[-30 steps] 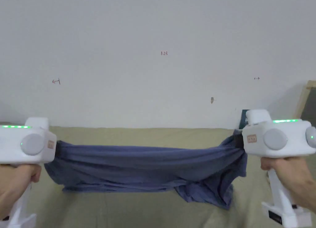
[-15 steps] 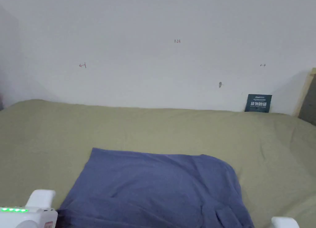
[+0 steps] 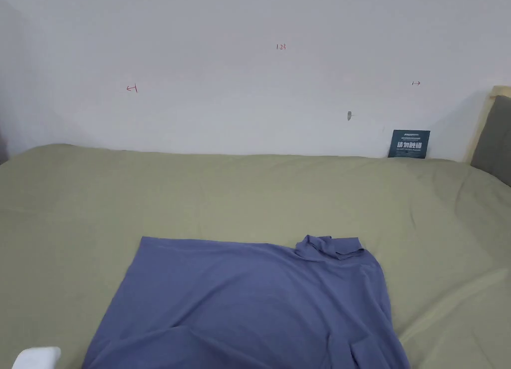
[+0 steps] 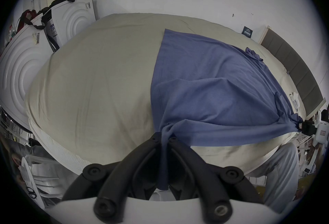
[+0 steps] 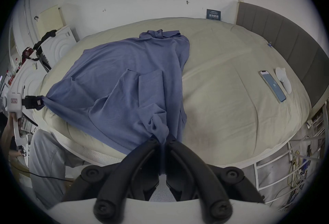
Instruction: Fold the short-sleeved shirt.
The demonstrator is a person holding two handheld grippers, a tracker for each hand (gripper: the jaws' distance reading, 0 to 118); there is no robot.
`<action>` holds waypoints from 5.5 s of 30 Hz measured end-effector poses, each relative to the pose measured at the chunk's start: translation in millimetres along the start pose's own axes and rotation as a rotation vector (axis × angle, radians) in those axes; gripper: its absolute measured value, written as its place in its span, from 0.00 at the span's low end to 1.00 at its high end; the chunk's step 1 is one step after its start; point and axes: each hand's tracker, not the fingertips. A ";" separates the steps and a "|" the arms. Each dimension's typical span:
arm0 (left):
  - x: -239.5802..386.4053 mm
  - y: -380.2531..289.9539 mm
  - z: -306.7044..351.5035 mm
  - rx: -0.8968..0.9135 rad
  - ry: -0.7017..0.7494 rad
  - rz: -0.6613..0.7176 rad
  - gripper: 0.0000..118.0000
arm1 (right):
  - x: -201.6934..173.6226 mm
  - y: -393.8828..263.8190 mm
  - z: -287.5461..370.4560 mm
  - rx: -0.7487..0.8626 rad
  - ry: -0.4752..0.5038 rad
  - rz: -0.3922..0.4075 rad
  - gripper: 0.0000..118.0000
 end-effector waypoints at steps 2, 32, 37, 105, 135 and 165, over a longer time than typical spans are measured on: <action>1.6 -2.6 -4.3 -0.006 0.002 -0.007 0.01 | 0.2 1.0 -1.1 -0.003 0.003 -0.011 0.06; 60.5 20.5 100.5 0.634 0.015 -0.029 0.00 | -54.1 46.4 98.4 0.635 -0.118 0.009 0.01; 33.6 20.4 83.9 0.374 0.022 -0.042 0.00 | -46.8 39.2 81.9 0.548 -0.114 0.008 0.01; 17.5 200.1 -155.1 -0.078 -0.070 -0.090 0.60 | 13.3 222.9 -164.2 -0.054 -0.077 0.058 0.52; 12.2 114.3 -112.6 0.029 -0.030 0.101 1.00 | 8.7 95.7 -69.2 0.146 -0.116 -0.058 0.01; 19.3 112.1 -111.1 -0.049 0.035 -0.014 0.04 | 7.3 116.7 -114.3 -0.035 -0.021 0.036 0.12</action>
